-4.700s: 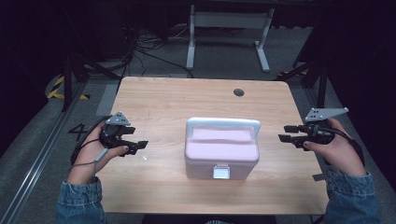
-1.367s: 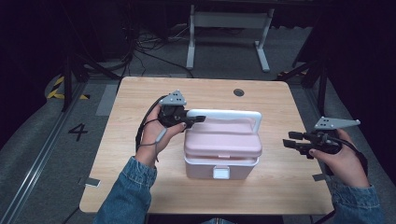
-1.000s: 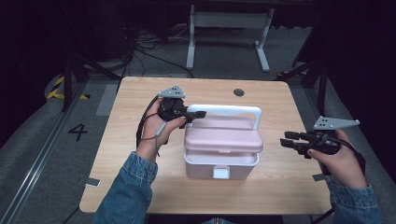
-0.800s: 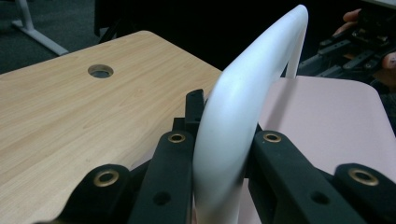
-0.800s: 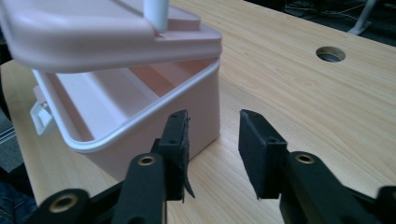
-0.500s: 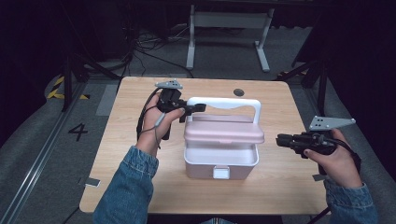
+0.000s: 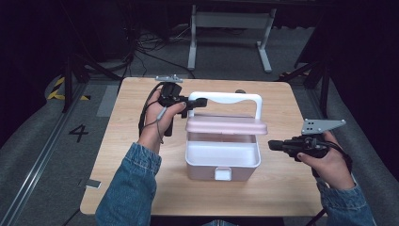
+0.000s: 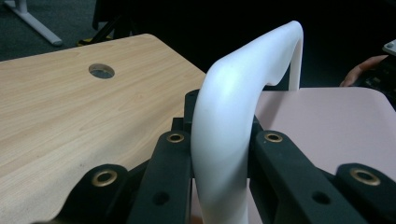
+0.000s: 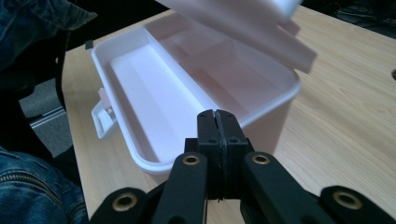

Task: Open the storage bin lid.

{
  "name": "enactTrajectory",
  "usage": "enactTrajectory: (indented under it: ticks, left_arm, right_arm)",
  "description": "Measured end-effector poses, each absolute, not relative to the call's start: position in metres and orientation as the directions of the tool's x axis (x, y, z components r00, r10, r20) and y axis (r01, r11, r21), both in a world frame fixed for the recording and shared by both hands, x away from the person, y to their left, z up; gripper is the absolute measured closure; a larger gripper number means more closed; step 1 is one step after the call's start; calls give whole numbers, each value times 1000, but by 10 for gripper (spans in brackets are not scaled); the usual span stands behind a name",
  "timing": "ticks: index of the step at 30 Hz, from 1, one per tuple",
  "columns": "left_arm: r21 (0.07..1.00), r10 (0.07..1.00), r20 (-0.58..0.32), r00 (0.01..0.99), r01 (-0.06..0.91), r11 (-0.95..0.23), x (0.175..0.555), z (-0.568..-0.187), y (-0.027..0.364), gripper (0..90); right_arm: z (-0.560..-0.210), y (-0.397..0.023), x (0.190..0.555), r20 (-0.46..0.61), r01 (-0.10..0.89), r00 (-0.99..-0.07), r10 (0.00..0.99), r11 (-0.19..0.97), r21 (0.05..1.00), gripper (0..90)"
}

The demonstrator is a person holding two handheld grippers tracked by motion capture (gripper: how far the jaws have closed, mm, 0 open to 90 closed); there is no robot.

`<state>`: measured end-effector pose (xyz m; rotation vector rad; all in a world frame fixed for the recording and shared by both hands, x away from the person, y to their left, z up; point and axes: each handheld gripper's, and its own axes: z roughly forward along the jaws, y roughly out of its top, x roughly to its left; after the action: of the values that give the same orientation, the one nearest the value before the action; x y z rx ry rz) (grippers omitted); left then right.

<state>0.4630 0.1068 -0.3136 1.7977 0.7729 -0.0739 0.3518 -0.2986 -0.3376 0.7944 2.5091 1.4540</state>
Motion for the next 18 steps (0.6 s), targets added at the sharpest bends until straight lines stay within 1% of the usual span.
enactTrajectory:
  ticks: [5, 9, 11, 14, 18]
  left_arm:
    - [832, 467, -403, 787, 528, -172, 462, -313, 107, 810]
    - [837, 465, -392, 794, 517, -178, 460, -313, 107, 790]
    - [843, 459, -392, 798, 511, -169, 458, -313, 108, 775]
    - [843, 465, -374, 802, 504, -191, 456, -312, 108, 747]
    - [849, 456, -363, 812, 490, -197, 454, -313, 108, 717]
  right_arm:
    - [-342, -285, 353, 148, 354, -863, 483, 370, 859, 900]
    - [-346, -278, 356, 159, 348, -862, 481, 333, 876, 900]
    - [-347, -276, 356, 155, 341, -859, 489, 317, 885, 900]
    - [-346, -277, 357, 153, 330, -857, 493, 296, 897, 900]
    - [-346, -278, 358, 152, 331, -850, 504, 289, 898, 900]
